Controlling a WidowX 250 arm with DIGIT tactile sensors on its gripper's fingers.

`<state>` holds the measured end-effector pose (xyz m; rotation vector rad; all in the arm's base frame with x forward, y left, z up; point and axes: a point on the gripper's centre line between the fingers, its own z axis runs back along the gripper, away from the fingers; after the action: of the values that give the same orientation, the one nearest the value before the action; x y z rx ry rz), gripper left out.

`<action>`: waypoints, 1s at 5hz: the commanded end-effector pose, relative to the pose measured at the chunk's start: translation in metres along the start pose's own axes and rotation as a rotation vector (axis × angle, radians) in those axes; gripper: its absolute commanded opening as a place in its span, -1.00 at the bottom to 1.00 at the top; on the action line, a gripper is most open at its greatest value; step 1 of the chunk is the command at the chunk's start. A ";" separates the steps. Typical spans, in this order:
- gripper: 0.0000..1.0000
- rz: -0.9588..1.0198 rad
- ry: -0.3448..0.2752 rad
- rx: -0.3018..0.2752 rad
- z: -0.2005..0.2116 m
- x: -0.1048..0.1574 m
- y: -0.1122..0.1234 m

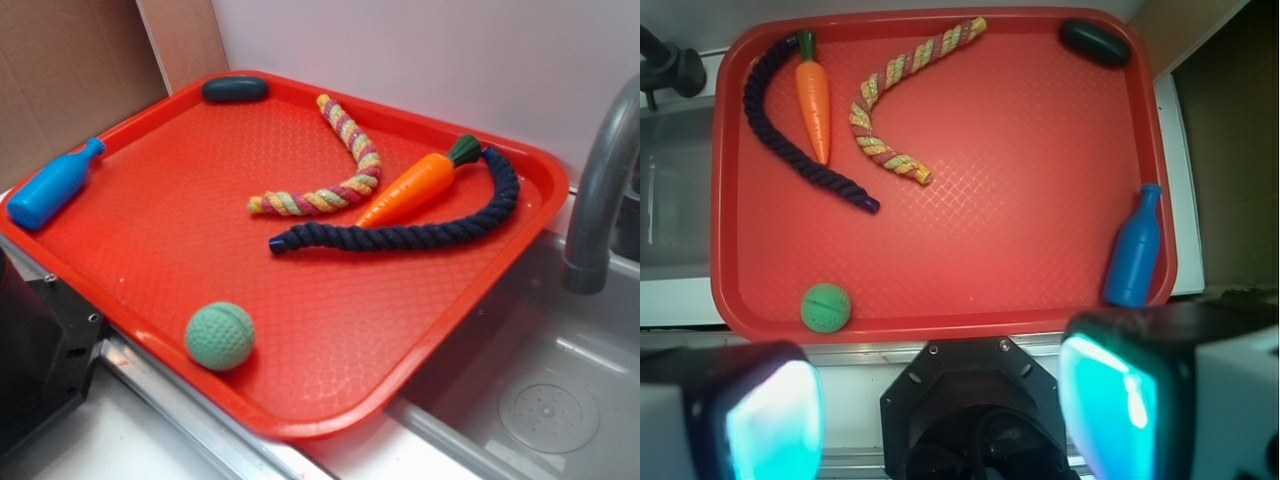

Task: Grab the green ball.

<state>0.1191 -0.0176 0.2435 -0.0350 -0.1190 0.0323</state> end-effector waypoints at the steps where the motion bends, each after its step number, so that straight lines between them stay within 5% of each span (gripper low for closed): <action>1: 1.00 0.000 0.000 0.000 0.000 0.000 0.000; 3: 1.00 0.032 -0.004 -0.088 -0.100 -0.017 -0.080; 5: 1.00 -0.022 0.070 -0.037 -0.169 -0.016 -0.096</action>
<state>0.1243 -0.1192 0.0741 -0.0598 -0.0368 -0.0014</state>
